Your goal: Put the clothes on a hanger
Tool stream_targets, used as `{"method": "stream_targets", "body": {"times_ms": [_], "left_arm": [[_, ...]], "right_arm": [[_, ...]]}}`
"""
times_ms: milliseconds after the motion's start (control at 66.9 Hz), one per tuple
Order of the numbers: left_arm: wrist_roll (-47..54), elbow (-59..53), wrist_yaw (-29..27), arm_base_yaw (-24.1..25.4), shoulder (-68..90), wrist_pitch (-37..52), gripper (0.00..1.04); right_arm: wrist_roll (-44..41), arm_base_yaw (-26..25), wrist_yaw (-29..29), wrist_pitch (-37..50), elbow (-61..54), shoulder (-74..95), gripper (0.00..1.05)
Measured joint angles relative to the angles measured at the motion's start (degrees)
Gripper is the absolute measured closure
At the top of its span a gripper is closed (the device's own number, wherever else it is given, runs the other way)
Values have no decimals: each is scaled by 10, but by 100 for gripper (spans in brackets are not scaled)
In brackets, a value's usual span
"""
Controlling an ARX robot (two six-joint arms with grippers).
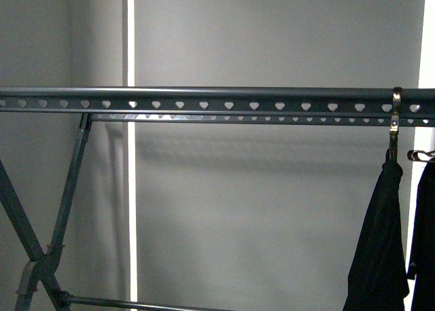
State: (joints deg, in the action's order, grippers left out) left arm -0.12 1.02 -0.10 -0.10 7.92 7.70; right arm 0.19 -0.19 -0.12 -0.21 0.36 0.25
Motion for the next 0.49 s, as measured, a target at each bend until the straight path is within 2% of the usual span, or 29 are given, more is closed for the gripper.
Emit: {"method": "stream_targets", "body": {"times_ms": [60, 493], "left_arm": [[0, 0, 0, 0, -64, -70, 101], [0, 0, 1, 0, -76, -76, 101]], "right_arm": [[0, 0, 0, 0, 0, 0, 102], [0, 0, 0, 0, 0, 0, 102]]}}
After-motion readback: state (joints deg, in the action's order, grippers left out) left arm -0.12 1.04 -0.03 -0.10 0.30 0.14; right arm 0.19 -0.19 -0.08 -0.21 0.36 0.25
